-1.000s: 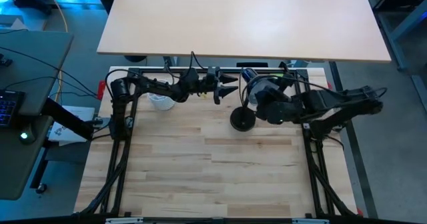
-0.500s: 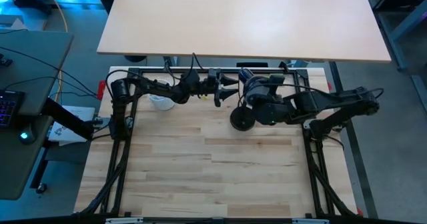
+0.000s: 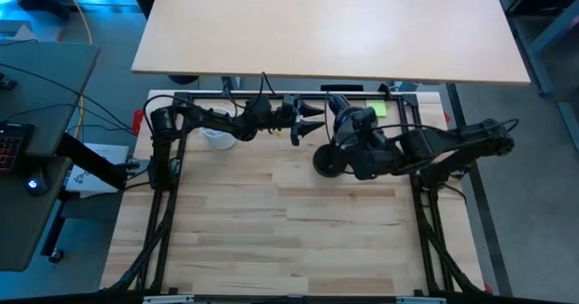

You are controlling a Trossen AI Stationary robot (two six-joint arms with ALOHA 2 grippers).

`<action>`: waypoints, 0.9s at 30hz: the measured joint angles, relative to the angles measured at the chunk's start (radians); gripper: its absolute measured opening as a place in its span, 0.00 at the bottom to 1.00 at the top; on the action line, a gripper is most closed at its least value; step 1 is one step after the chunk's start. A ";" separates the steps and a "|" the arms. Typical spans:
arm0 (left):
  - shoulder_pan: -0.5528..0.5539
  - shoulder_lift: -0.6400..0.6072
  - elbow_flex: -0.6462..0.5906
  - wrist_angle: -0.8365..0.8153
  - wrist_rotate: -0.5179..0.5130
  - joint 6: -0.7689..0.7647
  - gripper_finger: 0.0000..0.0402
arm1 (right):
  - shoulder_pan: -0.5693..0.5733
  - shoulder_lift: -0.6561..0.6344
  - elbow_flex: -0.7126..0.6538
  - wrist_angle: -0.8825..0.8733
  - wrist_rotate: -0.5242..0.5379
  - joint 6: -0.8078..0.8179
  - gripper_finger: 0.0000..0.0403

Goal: Screw lightbulb
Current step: Insert the light bulb into the desk lamp

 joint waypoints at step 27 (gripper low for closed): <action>0.000 0.000 0.000 -0.005 -0.001 -0.007 0.57 | 0.035 -0.001 0.000 0.004 0.009 0.212 0.86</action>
